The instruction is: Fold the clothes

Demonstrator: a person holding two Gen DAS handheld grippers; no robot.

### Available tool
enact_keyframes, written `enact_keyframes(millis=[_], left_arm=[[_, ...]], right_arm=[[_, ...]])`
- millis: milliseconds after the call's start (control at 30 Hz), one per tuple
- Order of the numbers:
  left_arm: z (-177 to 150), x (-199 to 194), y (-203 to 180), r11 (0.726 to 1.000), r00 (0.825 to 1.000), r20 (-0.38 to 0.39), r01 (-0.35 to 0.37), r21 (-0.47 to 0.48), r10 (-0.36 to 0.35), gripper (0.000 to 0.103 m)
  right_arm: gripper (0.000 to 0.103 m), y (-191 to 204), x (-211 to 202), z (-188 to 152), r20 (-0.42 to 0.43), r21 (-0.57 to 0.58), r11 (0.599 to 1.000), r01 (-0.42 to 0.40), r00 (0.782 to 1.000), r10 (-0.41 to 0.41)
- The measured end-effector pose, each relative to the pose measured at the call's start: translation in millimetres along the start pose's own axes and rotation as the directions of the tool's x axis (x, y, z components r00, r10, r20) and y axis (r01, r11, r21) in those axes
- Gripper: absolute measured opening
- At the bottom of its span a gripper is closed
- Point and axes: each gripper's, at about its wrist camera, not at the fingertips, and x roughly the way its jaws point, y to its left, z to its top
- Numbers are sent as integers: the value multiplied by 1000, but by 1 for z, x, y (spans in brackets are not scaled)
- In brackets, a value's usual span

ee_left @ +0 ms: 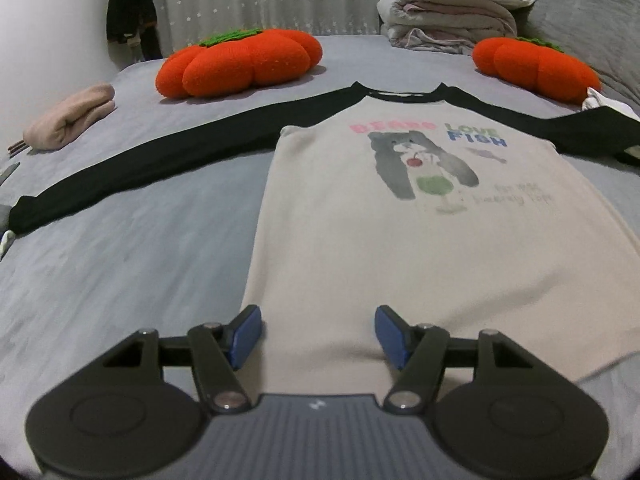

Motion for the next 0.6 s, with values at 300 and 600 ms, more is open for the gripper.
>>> enact_keyframes(millis=[300,600], left_arm=[[0,-11,21,996,999,15,38,-75,-37,70],[-1,-3,23,994,999,-22,45,-100,-47,72]], right_arm=[[25,-38,-19,3,48,226,967,-122,992,114],[38,-29,-2,1,-11,180,983,-38,999,41]])
